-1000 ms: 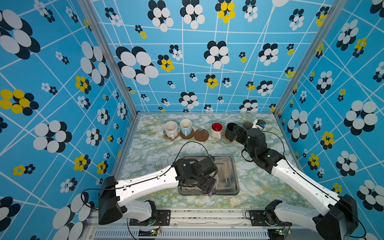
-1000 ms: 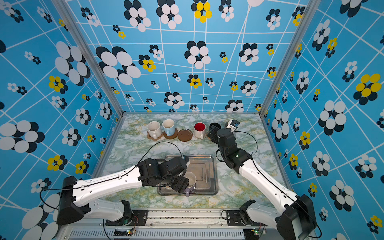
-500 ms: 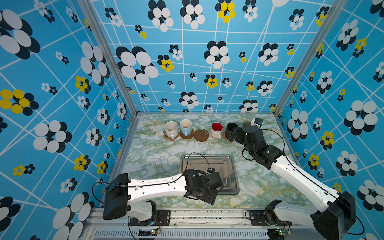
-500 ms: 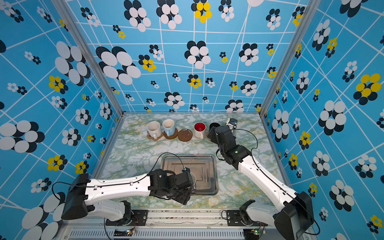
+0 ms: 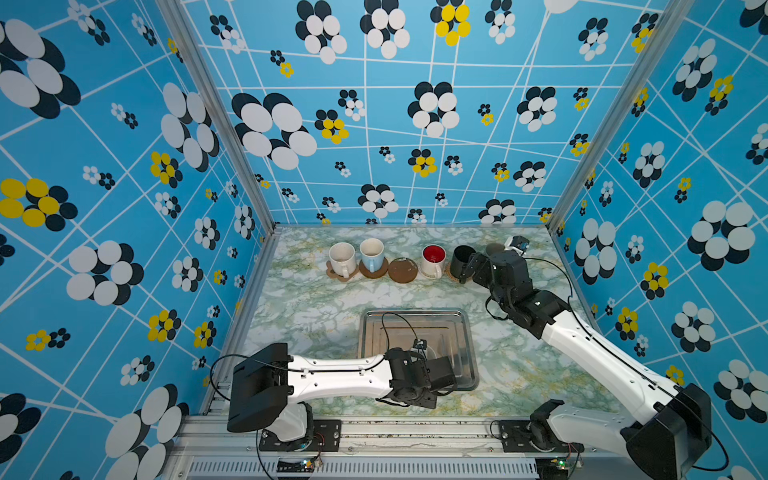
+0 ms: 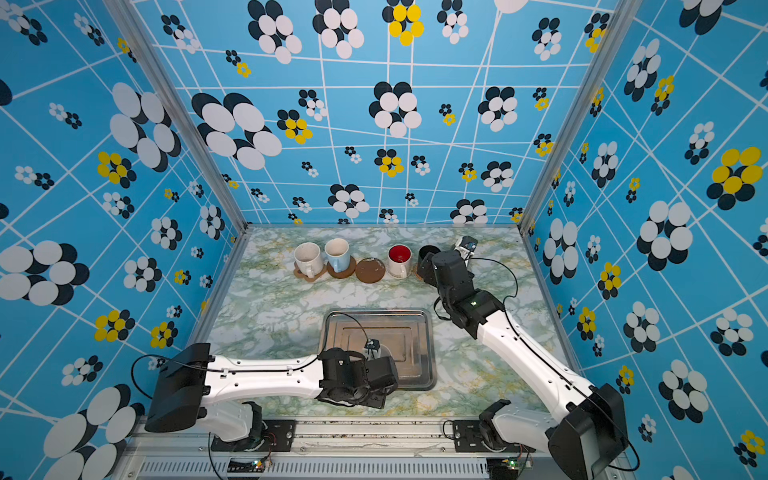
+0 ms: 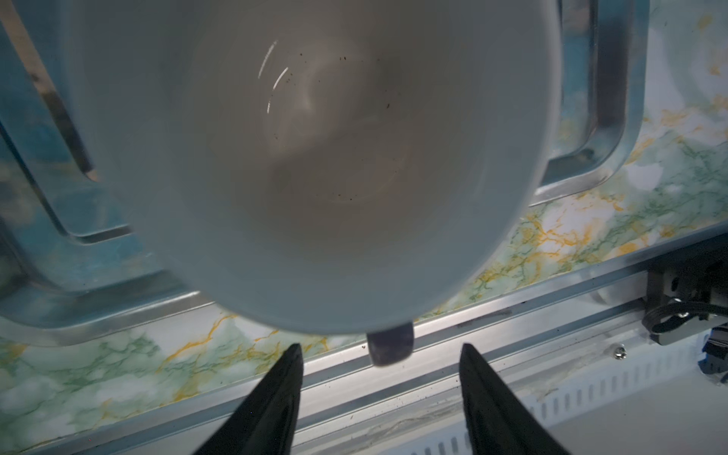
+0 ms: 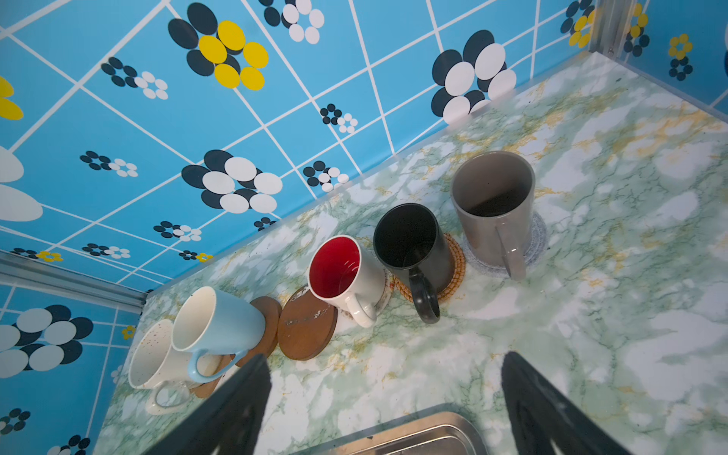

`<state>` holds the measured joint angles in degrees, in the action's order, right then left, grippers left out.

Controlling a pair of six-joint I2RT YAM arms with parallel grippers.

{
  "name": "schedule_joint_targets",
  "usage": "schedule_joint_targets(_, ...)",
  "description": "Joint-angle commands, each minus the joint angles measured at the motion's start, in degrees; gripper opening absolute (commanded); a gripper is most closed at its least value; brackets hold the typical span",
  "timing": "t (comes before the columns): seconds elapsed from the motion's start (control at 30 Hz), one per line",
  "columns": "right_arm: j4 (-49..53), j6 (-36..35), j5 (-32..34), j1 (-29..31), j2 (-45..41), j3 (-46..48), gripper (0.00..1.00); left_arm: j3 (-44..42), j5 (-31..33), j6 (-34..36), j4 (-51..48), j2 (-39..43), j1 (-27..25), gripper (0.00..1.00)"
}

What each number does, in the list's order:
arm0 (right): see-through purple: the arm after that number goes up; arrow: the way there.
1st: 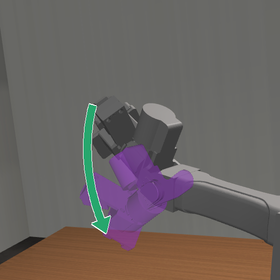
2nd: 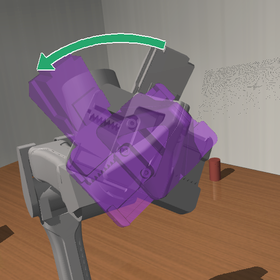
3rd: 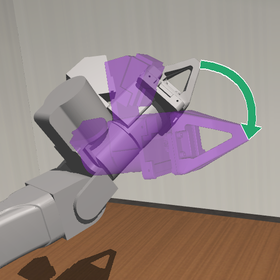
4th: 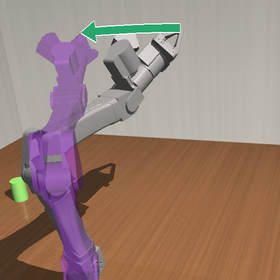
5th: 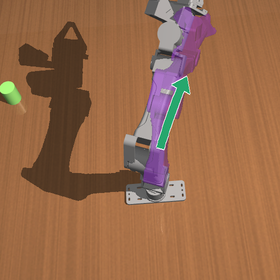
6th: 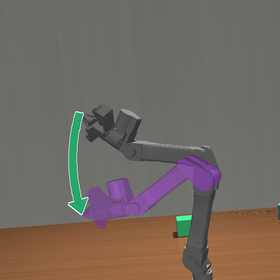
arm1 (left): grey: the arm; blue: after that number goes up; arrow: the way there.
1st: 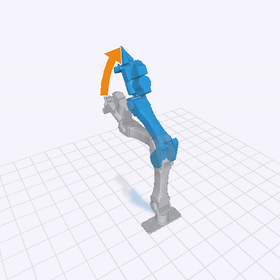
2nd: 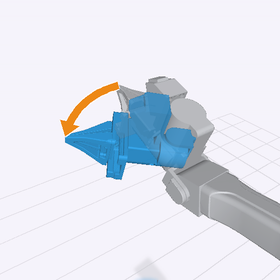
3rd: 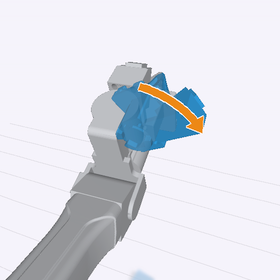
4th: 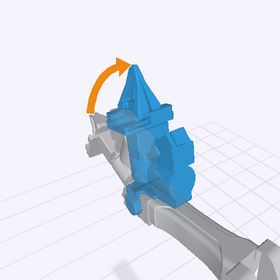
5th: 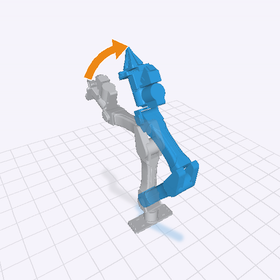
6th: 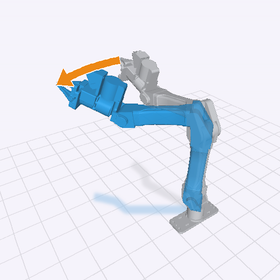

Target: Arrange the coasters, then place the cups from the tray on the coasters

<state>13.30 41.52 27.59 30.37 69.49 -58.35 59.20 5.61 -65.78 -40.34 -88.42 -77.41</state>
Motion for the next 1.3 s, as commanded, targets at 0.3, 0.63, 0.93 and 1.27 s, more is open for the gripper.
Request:
schedule_joint_targets(0.3,0.33,-0.34,0.53,-1.46,-1.91,2.18,0.93,-0.83,4.12,-5.63,2.47,-4.09,-1.08,0.54)
schedule_joint_targets(0.63,0.16,-0.31,-0.15,-1.87,-1.48,2.23,0.93,0.14,7.02,-5.42,0.23,-5.01,-1.17,0.45)
schedule_joint_targets(0.93,0.14,-0.30,-0.52,-2.07,-1.29,2.32,0.93,1.24,9.20,-4.34,-0.73,-5.36,-1.17,0.39)
schedule_joint_targets(1.27,0.09,-0.35,-0.85,-2.42,-1.07,2.38,0.93,3.24,9.86,-2.01,-1.28,-6.98,-1.17,0.38)
